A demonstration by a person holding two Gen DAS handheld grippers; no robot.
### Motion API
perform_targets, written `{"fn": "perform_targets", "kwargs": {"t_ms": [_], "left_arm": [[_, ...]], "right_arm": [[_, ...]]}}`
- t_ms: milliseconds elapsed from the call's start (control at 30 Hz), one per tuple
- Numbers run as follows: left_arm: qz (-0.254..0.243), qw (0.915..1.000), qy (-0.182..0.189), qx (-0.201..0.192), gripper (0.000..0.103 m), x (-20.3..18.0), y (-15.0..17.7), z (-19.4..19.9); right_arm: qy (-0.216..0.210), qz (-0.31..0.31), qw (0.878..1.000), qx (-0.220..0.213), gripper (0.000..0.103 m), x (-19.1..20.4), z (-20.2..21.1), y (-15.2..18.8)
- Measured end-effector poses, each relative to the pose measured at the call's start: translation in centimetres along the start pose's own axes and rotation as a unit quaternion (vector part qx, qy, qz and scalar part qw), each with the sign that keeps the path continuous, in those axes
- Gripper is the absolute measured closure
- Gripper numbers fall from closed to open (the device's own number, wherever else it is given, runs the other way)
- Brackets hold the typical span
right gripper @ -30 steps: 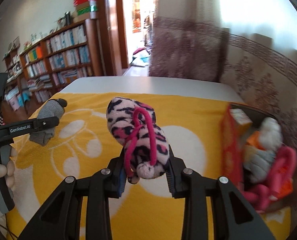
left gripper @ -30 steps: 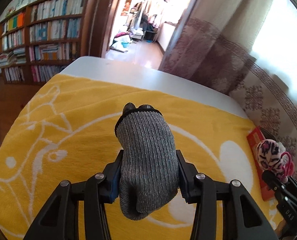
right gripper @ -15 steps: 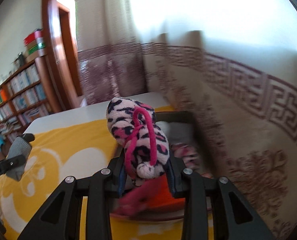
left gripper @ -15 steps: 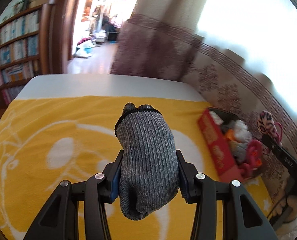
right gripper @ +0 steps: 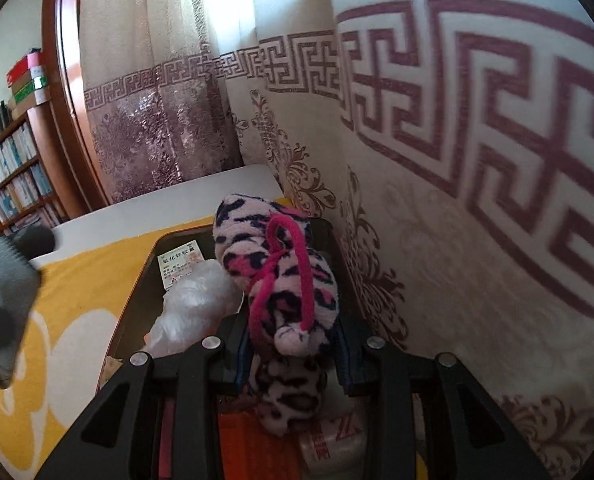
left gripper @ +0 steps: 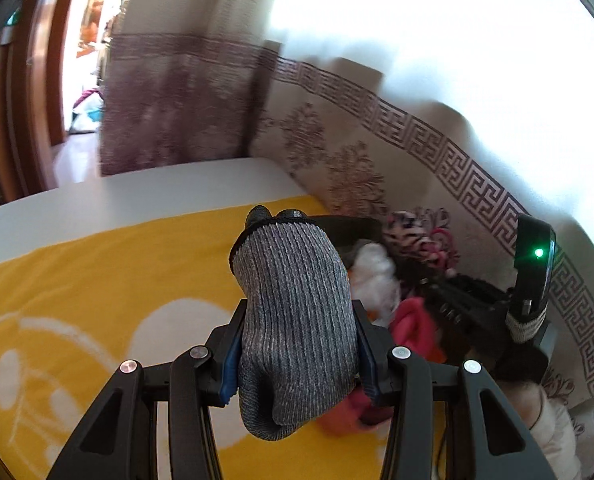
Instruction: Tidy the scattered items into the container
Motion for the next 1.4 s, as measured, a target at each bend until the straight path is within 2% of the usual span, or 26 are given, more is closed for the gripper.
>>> {"fn": "perform_targets", "kwargs": {"t_ms": [100,233,333,433,467,600,667,867,1000,1033,1067,1133,1167,1200,1233,1400], "left_arm": [[-0.001,0.9997,0.017,0.018,0.055,-1.2,-0.4,-2.8],[-0.005,0.9992,0.024,0.032,0.055,-2.3,-1.0,-6.1],[-0.008,0.9979,0.036,0.053,0.054,-3.0,-1.0,-8.4],[0.002,0.9963,0.042,0.075,0.05,-3.0,-0.8,-10.1],[0.004,0.9966,0.042,0.071,0.047,-2.9,-0.9,-10.0],[0.019,0.9979,0.039,0.048,0.029,-2.1,-1.6,-8.6],[0.023,0.9986,0.034,0.034,0.029,-1.6,-1.8,-7.6],[0.015,0.9997,0.015,0.014,0.029,-0.6,-1.2,-5.4],[0.022,0.9997,0.004,0.013,0.029,0.3,-0.1,-4.0],[0.02,0.9998,-0.002,0.009,0.029,0.4,0.1,-3.5],[0.013,0.9999,-0.01,0.004,0.029,0.5,0.3,-2.9],[-0.002,0.9996,-0.027,-0.007,0.029,0.3,0.7,-1.6],[-0.013,0.9991,-0.039,-0.013,0.02,0.0,0.9,-0.8],[-0.023,0.9982,-0.052,-0.021,0.007,-0.2,1.2,0.0],[-0.029,0.9973,-0.062,-0.029,0.003,-0.4,1.4,0.6],[-0.051,0.9926,-0.09,-0.064,0.001,-1.6,3.0,4.0]], "right_arm": [[-0.011,0.003,1.0,0.001,0.067,0.2,-0.2,0.1],[0.009,-0.001,1.0,-0.018,0.067,-0.4,0.3,0.1],[0.0,-0.01,1.0,-0.018,0.067,-0.7,0.0,0.3],[-0.005,-0.006,1.0,-0.024,0.066,-0.6,-0.1,0.0],[-0.008,-0.004,1.0,-0.026,0.063,-0.6,-0.1,-0.1],[-0.023,0.002,0.999,-0.033,0.045,0.0,0.0,-0.2],[-0.024,0.005,0.999,-0.042,0.039,0.3,0.4,-0.3],[-0.048,-0.012,0.997,-0.054,0.038,0.4,1.6,-0.3],[-0.041,-0.023,0.997,-0.064,0.038,0.2,2.9,0.1],[-0.038,-0.025,0.996,-0.073,0.032,0.1,3.7,0.2],[-0.035,-0.027,0.996,-0.082,0.022,0.1,4.4,0.3],[-0.028,-0.033,0.994,-0.097,0.018,0.0,5.8,0.5],[-0.021,-0.037,0.994,-0.099,0.018,0.0,6.6,0.9],[-0.018,-0.039,0.995,-0.095,0.018,0.0,6.9,1.3],[-0.012,-0.045,0.995,-0.084,0.018,-0.2,7.2,2.0],[-0.015,-0.074,0.996,-0.039,0.018,-0.9,8.7,5.5]]}}
Point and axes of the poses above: each gripper's, at about its wrist camera, not at the fingertips, and z roughly against the way its jaws point, x to its left, y to its underside, the point moved 8 cm from there along -z, roughly the way its jaws point, and after that the axes turned 3 degrees about -x, right-handed, at the moved point
